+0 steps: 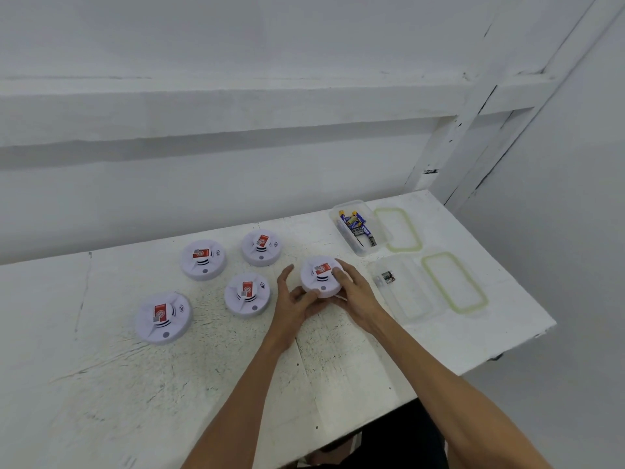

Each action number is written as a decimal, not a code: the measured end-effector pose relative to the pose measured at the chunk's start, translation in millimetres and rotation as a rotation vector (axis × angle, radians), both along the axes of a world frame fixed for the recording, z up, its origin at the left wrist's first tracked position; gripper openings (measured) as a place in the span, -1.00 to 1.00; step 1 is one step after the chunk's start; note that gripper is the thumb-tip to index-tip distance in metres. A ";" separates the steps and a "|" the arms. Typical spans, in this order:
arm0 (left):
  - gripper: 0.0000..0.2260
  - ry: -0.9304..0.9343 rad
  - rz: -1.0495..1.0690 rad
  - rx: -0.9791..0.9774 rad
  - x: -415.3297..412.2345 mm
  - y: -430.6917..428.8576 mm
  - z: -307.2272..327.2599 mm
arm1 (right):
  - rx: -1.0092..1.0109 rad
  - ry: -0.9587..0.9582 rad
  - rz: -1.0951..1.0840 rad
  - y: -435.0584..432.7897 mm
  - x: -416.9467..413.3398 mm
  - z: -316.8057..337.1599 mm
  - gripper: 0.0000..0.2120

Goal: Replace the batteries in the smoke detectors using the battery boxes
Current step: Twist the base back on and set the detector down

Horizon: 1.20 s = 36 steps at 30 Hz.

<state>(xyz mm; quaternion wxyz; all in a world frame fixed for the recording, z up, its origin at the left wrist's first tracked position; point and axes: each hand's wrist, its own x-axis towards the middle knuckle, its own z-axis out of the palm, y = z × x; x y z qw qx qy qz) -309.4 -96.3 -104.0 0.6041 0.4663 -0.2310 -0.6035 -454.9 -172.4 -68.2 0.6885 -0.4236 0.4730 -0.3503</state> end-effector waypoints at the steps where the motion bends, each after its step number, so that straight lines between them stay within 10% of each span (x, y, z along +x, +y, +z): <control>1: -0.39 -0.007 -0.006 -0.006 -0.5 0.0 2.1 | -0.023 -0.002 0.010 0.4 0.8 -1.8 -0.65; 13: -0.26 -0.287 -0.027 -0.069 0.0 -0.3 -2.4 | -0.037 0.003 0.068 8.4 5.4 -14.9 -0.61; 36: -0.29 -0.256 0.009 -0.025 -6.3 -3.7 0.7 | -0.033 -0.058 0.021 13.2 3.2 -20.2 -0.63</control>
